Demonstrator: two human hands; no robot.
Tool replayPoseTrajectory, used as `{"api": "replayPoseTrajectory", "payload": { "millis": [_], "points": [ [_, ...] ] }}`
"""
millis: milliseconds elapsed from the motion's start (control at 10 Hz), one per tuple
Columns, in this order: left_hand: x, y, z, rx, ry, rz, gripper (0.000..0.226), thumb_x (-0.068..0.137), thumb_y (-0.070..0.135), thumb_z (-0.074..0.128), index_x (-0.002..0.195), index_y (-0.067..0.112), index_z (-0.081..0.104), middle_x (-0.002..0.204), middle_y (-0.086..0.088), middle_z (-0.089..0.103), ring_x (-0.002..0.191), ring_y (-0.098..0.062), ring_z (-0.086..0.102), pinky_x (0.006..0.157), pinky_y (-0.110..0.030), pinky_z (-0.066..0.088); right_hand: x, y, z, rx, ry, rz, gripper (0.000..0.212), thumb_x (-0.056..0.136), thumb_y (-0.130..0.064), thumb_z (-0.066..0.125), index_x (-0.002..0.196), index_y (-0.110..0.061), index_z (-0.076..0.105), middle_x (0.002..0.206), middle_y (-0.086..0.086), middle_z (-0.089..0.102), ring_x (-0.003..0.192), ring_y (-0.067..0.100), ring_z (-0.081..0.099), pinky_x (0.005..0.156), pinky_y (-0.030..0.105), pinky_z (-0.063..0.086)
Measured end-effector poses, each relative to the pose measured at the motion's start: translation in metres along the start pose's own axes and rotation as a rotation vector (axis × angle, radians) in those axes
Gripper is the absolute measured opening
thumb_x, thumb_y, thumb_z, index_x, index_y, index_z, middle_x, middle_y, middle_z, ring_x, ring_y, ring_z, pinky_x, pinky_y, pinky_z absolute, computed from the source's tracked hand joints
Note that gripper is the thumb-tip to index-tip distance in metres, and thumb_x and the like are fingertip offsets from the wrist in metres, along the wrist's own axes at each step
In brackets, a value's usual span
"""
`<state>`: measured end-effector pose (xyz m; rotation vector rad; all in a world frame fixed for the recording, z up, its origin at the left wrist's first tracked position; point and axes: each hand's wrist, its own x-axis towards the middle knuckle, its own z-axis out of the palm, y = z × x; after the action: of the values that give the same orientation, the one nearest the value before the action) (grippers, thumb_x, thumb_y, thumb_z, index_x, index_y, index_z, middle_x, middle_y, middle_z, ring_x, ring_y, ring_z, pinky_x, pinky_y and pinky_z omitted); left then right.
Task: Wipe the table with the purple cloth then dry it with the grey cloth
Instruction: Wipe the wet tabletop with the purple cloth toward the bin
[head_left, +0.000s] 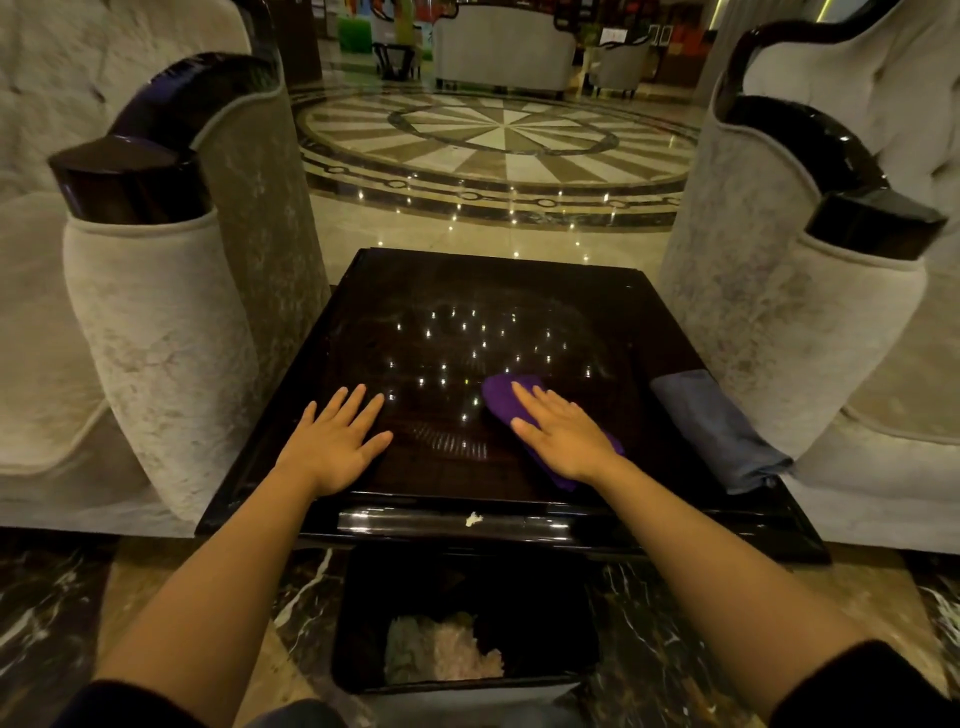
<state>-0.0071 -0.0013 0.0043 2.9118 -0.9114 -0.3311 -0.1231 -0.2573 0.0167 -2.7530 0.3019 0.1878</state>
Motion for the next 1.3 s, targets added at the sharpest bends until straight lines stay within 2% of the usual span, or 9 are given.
{"api": "replayPoseTrajectory", "payload": {
  "millis": [300,500,700,800,900,1000,1100,1200,1300],
  "points": [
    [-0.002,0.001,-0.002,0.000,-0.012,-0.007,0.061,0.094,0.050,0.019,0.145,0.025,-0.003,0.157,-0.002,-0.010,0.145,-0.018,-0.012,0.117,-0.043,-0.005,-0.025,-0.051,0.021,-0.005,-0.087,-0.278,0.052,0.097,-0.041,0.028,0.143,-0.034,0.005,0.156,0.001,0.011,0.143,0.016,0.006,0.114,0.030,0.003],
    [-0.002,0.002,-0.003,-0.005,-0.021,0.003,0.061,0.095,0.049,0.019,0.146,0.024,-0.003,0.158,-0.003,-0.009,0.145,-0.019,-0.011,0.117,-0.044,-0.004,-0.052,-0.055,0.038,-0.018,-0.018,-0.440,0.051,0.095,-0.035,0.037,0.142,-0.036,0.016,0.153,-0.007,0.023,0.141,0.008,0.012,0.109,0.021,0.003],
    [-0.002,0.002,-0.004,0.003,-0.020,-0.003,0.060,0.095,0.049,0.018,0.146,0.024,-0.003,0.158,-0.004,-0.009,0.145,-0.019,-0.011,0.118,-0.044,-0.004,-0.085,-0.056,0.051,0.083,-0.045,-0.527,0.050,0.094,-0.022,0.045,0.140,-0.030,0.027,0.150,-0.005,0.032,0.132,-0.004,0.004,0.111,0.020,-0.001],
    [-0.001,0.003,-0.003,-0.003,-0.012,-0.004,0.060,0.095,0.049,0.018,0.146,0.024,-0.002,0.158,-0.003,-0.009,0.145,-0.019,-0.010,0.117,-0.043,-0.004,-0.097,-0.058,0.058,0.134,-0.073,-0.540,0.047,0.094,-0.020,0.045,0.138,-0.025,0.033,0.148,-0.003,0.036,0.133,-0.002,0.011,0.109,0.013,-0.002],
    [-0.001,0.001,-0.003,-0.008,-0.011,-0.010,0.060,0.095,0.049,0.019,0.146,0.025,-0.002,0.158,-0.003,-0.009,0.145,-0.019,-0.010,0.117,-0.043,-0.004,-0.107,-0.063,0.063,0.311,-0.172,-0.478,0.044,0.095,-0.019,0.043,0.138,-0.027,0.035,0.145,-0.001,0.041,0.132,-0.001,0.025,0.107,0.005,0.009],
    [-0.001,-0.001,-0.006,0.013,-0.019,-0.023,0.060,0.095,0.049,0.019,0.146,0.025,-0.002,0.158,-0.002,-0.009,0.145,-0.019,-0.010,0.117,-0.043,-0.004,-0.112,-0.062,0.058,0.452,-0.166,-0.429,0.044,0.095,-0.017,0.042,0.136,-0.030,0.035,0.142,-0.006,0.042,0.127,-0.003,0.035,0.100,-0.001,0.021],
    [0.002,0.003,-0.010,0.009,-0.021,-0.007,0.060,0.095,0.050,0.018,0.146,0.026,-0.002,0.158,-0.002,-0.009,0.145,-0.019,-0.010,0.117,-0.043,-0.004,-0.110,-0.057,0.040,0.541,-0.139,-0.362,0.044,0.095,-0.018,0.041,0.134,-0.035,0.030,0.133,-0.019,0.037,0.121,-0.010,0.034,0.092,-0.006,0.023],
    [0.009,0.011,-0.024,0.019,0.030,-0.008,0.060,0.094,0.050,0.018,0.146,0.026,-0.001,0.158,-0.002,-0.006,0.145,-0.019,-0.008,0.117,-0.044,-0.003,-0.106,-0.045,0.012,0.645,-0.125,-0.276,0.039,0.096,-0.022,0.039,0.131,-0.039,0.033,0.128,-0.018,0.044,0.112,-0.006,0.047,0.087,-0.002,0.034],
    [0.007,0.011,-0.023,0.041,0.016,-0.014,0.059,0.094,0.051,0.018,0.146,0.027,0.000,0.158,-0.002,-0.005,0.145,-0.020,-0.006,0.118,-0.045,0.000,-0.106,-0.044,-0.001,0.747,-0.136,-0.236,0.034,0.096,-0.025,0.038,0.113,-0.054,0.035,0.119,-0.028,0.044,0.104,-0.019,0.045,0.083,-0.004,0.035]
  ]
}}
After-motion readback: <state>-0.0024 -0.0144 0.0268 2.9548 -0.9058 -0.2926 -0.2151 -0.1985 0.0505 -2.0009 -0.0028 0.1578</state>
